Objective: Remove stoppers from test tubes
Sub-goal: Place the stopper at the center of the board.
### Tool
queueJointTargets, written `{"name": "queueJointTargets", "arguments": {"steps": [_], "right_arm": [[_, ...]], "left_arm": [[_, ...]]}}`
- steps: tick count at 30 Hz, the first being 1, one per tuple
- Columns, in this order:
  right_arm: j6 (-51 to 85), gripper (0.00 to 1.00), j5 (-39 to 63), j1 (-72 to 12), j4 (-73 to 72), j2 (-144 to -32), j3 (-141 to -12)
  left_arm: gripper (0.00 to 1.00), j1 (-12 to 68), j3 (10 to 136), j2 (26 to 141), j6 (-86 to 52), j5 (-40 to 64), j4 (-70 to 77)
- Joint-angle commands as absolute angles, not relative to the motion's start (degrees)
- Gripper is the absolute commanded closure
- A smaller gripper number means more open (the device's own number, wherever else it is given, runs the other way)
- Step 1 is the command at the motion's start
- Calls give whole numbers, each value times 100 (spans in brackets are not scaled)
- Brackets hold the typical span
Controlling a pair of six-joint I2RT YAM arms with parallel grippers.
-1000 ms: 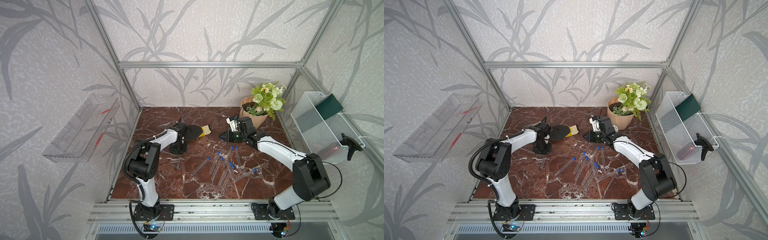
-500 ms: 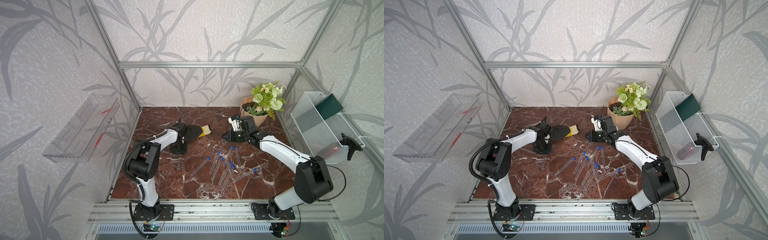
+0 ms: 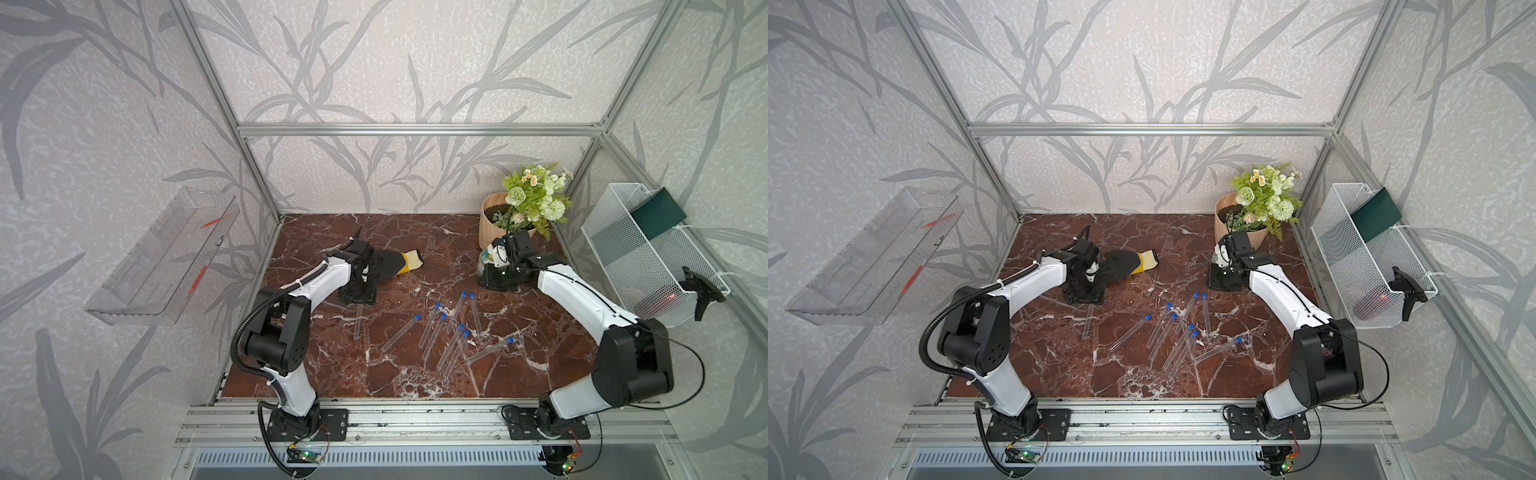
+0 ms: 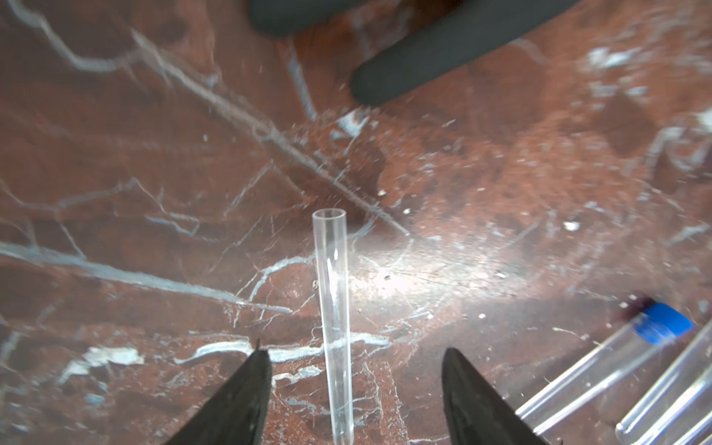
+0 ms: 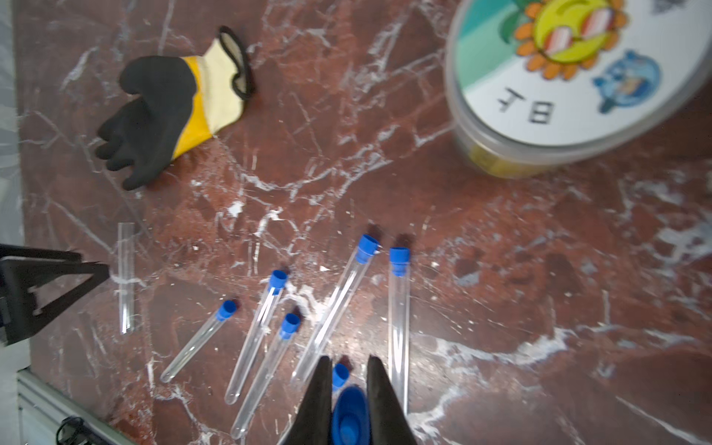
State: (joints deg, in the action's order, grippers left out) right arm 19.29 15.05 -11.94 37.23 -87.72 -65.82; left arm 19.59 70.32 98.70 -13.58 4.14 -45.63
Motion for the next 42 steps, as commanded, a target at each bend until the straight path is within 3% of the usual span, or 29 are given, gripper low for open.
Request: {"name": "queueJointTargets", "arguments": {"steps": [1, 17, 42], "right_arm": [[1758, 100, 1093, -1015, 4157, -8978, -6491], [1578, 99, 349, -747, 4120, -10447, -6704], [1706, 68, 158, -739, 3909, -10397, -6492]], "left_arm": [[26, 2173, 6918, 9529, -1144, 417, -4404], [26, 2845, 6657, 9065, -1553, 1101, -3731], [26, 2987, 6777, 9128, -1389, 1238, -3917]]}}
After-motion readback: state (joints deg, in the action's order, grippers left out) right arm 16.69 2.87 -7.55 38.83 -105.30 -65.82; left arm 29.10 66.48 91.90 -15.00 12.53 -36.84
